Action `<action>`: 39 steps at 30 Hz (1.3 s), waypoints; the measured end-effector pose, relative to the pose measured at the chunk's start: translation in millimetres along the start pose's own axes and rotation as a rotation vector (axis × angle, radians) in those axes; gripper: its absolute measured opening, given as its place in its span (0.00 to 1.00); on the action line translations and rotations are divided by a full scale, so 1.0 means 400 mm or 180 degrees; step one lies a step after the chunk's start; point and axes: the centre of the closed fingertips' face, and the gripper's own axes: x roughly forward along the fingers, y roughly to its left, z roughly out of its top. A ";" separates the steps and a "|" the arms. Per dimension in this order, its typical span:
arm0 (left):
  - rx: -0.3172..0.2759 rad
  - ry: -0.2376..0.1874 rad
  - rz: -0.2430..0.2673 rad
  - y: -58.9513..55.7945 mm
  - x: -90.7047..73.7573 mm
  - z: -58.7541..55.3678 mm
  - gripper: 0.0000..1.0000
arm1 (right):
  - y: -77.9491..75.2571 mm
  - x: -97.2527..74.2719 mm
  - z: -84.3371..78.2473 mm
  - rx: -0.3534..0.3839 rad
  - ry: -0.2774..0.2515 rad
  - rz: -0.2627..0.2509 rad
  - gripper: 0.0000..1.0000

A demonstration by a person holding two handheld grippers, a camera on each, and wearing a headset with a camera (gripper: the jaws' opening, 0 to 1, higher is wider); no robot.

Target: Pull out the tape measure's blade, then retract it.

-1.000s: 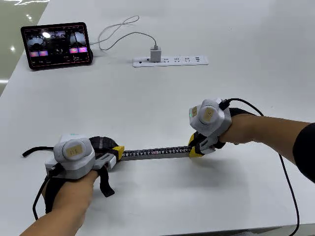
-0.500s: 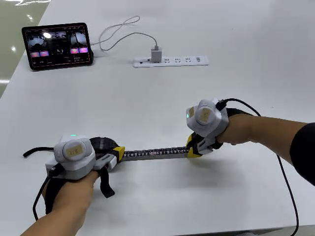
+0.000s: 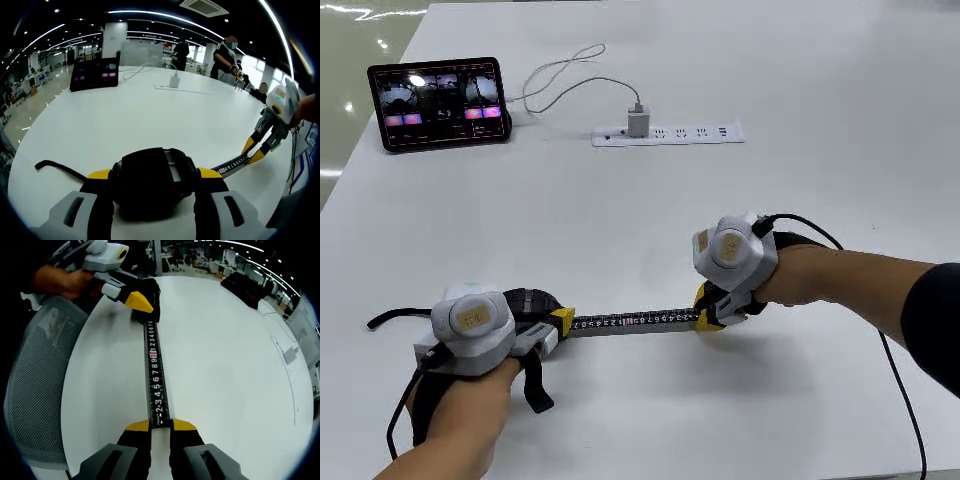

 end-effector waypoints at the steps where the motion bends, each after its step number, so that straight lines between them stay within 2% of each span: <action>1: 0.0000 0.0000 0.0000 0.000 0.000 0.000 0.60 | 0.000 0.000 0.001 0.0004 0.0001 -0.0001 0.09; 39: 0.0006 0.0001 -0.0004 -0.001 0.001 0.000 0.60 | 0.002 0.022 0.043 -0.0038 -0.0032 0.0009 0.09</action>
